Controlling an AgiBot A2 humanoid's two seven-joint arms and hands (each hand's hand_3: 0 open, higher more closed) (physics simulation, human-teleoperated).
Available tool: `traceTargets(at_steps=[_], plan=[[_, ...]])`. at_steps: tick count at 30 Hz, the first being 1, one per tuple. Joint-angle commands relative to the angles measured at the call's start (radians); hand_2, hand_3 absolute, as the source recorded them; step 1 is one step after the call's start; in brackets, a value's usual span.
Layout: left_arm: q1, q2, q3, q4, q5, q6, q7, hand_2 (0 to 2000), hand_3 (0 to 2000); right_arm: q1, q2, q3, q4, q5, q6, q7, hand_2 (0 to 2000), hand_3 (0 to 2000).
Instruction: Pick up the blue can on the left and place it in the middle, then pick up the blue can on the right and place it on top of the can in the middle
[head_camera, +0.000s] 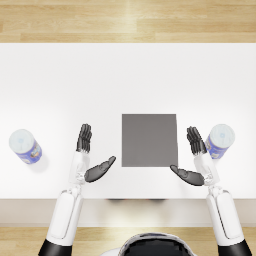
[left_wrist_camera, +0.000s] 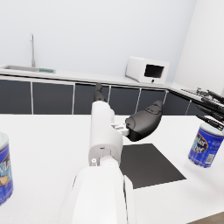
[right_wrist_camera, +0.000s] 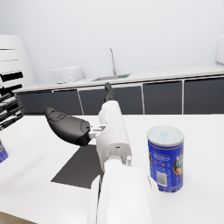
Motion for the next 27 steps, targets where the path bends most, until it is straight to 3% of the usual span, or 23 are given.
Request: traceTargets(at_steps=[1, 5, 12, 15, 22, 27], plan=[[-0.003, 0.001, 0.014, 0.008, 0.000, -0.029, -0.028, 0, 0, 0.000, -0.003, 0.013, 0.005, 0.000, -0.028, 0.029, 0, 0], [-0.005, 0.012, -0.136, -0.032, 0.000, -0.082, -0.082, 0, 0, 0.025, -0.026, -0.092, 0.051, 0.000, -0.081, 0.082, 0, 0], [0.000, 0.020, -0.344, -0.061, 0.311, -0.099, -0.099, 0, 0, 0.033, -0.038, -0.249, 0.076, 0.311, -0.098, 0.099, 0, 0], [-0.010, 0.026, -0.420, -0.059, 0.411, -0.100, -0.100, 0, 0, 0.021, -0.042, -0.279, 0.069, 0.383, -0.099, 0.100, 0, 0], [-0.048, 0.050, -0.594, -0.011, 0.464, -0.101, -0.101, 0, 0, -0.005, -0.054, -0.333, 0.033, 0.421, -0.100, 0.101, 0, 0], [-0.053, 0.057, -0.620, 0.100, 0.468, -0.101, -0.101, 0, 0, -0.004, -0.061, -0.333, -0.038, 0.424, -0.100, 0.101, 0, 0]])
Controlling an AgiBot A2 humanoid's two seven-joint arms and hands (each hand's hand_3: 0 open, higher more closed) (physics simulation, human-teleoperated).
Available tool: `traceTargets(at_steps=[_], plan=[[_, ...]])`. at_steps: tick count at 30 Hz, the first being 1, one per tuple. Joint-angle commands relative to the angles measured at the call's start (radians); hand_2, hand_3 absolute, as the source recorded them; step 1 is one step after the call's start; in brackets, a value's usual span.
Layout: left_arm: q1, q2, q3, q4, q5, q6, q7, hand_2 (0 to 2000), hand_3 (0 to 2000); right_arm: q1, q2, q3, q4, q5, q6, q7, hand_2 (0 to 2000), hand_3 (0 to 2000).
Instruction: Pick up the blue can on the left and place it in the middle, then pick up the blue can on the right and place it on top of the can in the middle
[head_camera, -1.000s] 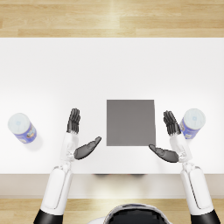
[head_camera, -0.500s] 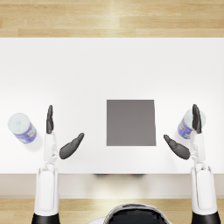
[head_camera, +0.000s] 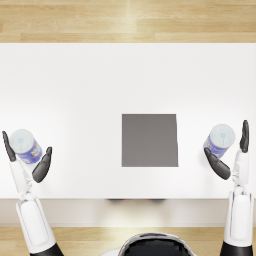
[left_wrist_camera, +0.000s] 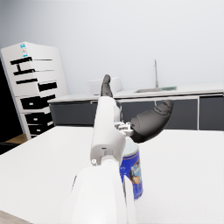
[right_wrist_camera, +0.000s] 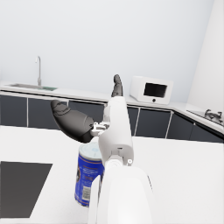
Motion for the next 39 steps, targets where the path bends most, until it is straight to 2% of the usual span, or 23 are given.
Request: traceTargets(at_steps=[1, 4, 11, 18, 30, 39], plan=[[-0.002, 0.002, -0.032, 0.092, 0.000, 0.000, 0.000, 0, 0, 0.011, -0.001, 0.001, -0.069, 0.000, 0.000, 0.000, 0, 0], [0.002, 0.004, -0.037, 0.162, 0.001, 0.000, 0.000, 0, 0, -0.004, -0.006, 0.020, -0.090, 0.000, 0.000, 0.000, 0, 0], [0.012, 0.008, -0.020, 0.272, 0.001, 0.000, 0.000, 0, 0, 0.008, -0.018, 0.016, -0.250, 0.001, 0.000, 0.000, 0, 0], [0.062, 0.002, -0.009, 0.447, 0.001, 0.000, 0.000, 0, 0, 0.011, -0.030, 0.018, -0.354, 0.001, 0.000, 0.000, 0, 0], [0.195, -0.012, 0.019, 0.721, 0.001, 0.000, 0.000, 0, 0, 0.105, -0.050, 0.031, -0.580, 0.001, 0.000, 0.000, 0, 0], [0.229, -0.006, 0.029, 0.772, 0.001, -0.001, 0.000, 0, 0, 0.154, -0.066, 0.030, -0.661, 0.000, 0.013, 0.001, 0, 0]])
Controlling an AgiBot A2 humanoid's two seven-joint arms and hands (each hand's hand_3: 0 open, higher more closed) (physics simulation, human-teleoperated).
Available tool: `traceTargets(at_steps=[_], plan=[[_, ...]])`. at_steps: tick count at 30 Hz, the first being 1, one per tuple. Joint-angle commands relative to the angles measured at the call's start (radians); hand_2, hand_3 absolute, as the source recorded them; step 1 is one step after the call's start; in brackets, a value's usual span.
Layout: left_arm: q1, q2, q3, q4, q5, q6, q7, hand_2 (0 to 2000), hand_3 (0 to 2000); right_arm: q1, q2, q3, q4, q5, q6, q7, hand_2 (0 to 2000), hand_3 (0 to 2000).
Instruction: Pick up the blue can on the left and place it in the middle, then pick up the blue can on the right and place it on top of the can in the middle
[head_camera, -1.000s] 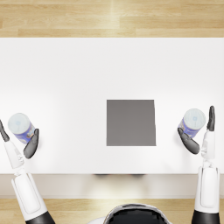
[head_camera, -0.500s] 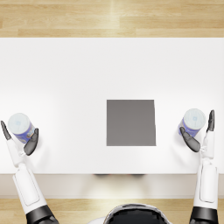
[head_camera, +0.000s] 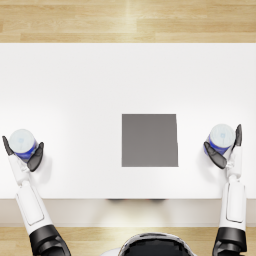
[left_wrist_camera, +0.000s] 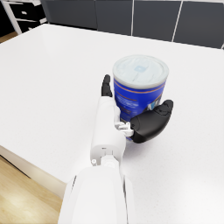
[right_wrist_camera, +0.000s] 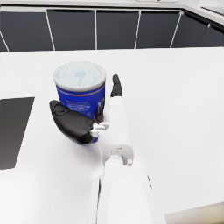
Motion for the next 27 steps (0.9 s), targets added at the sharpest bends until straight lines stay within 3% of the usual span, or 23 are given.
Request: traceTargets(at_steps=[1, 9, 10, 11, 13, 14, 20, 27], plan=[[0.030, -0.006, 0.002, 0.020, 0.000, 0.000, 0.000, 0, 0, 0.036, -0.002, 0.002, -0.023, 0.000, 0.003, 0.000, 0, 0], [0.049, 0.001, -0.013, 0.037, 0.000, -0.010, -0.001, 0, 0, 0.076, -0.016, 0.014, -0.034, 0.000, 0.004, -0.001, 0, 0], [0.046, 0.003, -0.017, 0.035, 0.000, -0.010, -0.001, 1361, 327, 0.065, -0.017, 0.003, -0.031, 0.000, 0.005, -0.001, 1361, 327], [0.041, 0.005, -0.011, 0.024, 0.000, -0.034, 0.000, 2000, 653, 0.065, -0.018, -0.003, -0.029, 0.000, 0.044, -0.001, 2000, 653], [0.030, 0.009, -0.007, -0.010, 0.000, -0.077, 0.003, 2000, 1307, 0.051, -0.021, -0.006, 0.030, 0.000, 0.121, -0.001, 2000, 1307], [0.018, 0.014, -0.005, -0.054, 0.000, -0.077, 0.002, 2000, 1520, 0.047, -0.023, -0.010, 0.065, 0.001, 0.131, 0.002, 2000, 1520], [-0.023, 0.032, 0.221, -0.467, 0.000, -0.066, -0.007, 2000, 1520, 0.044, -0.031, 0.060, 0.366, 0.001, 0.118, 0.008, 2000, 1520], [0.067, 0.073, 0.513, -0.499, 0.001, -0.089, -0.006, 2000, 1520, 0.076, -0.043, 0.086, 0.473, 0.000, 0.124, 0.013, 2000, 1520]])
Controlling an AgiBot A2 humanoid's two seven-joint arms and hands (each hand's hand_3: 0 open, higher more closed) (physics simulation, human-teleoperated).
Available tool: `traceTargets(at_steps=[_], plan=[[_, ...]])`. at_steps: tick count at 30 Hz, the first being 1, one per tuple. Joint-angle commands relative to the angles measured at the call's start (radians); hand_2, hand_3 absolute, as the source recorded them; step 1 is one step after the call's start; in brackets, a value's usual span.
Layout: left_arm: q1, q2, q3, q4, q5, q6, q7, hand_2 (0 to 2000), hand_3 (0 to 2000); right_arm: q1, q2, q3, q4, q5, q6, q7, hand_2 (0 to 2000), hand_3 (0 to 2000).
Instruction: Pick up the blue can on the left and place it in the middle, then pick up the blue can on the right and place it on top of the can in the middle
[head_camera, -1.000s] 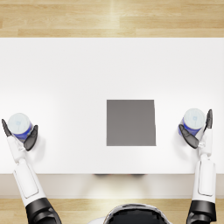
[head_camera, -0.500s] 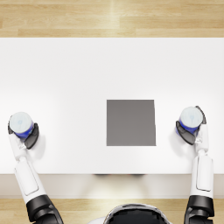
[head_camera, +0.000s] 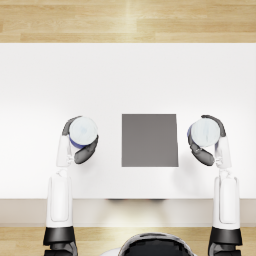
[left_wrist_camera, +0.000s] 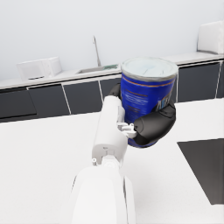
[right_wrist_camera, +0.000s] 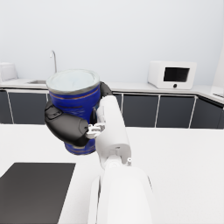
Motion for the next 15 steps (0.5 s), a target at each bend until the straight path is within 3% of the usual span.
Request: traceTargets(at_steps=[1, 3, 9, 15], plan=[[0.079, 0.031, 0.160, -0.015, 0.000, 0.003, 0.000, 2000, 1520, 0.025, -0.003, 0.006, 0.058, 0.000, 0.000, 0.000, 2000, 1520], [0.108, 0.053, 0.206, -0.003, 0.000, 0.007, 0.000, 2000, 1520, 0.026, -0.006, 0.011, 0.076, 0.000, -0.002, 0.000, 2000, 1520], [0.193, 0.130, 0.364, 0.108, -0.231, 0.006, -0.003, 2000, 1520, 0.093, -0.026, 0.070, 0.119, 0.000, -0.002, -0.001, 2000, 1520], [0.239, 0.183, 0.489, 0.252, -0.281, 0.007, -0.003, 2000, 1520, 0.127, -0.045, 0.114, 0.141, 0.000, -0.002, 0.000, 2000, 1520]])
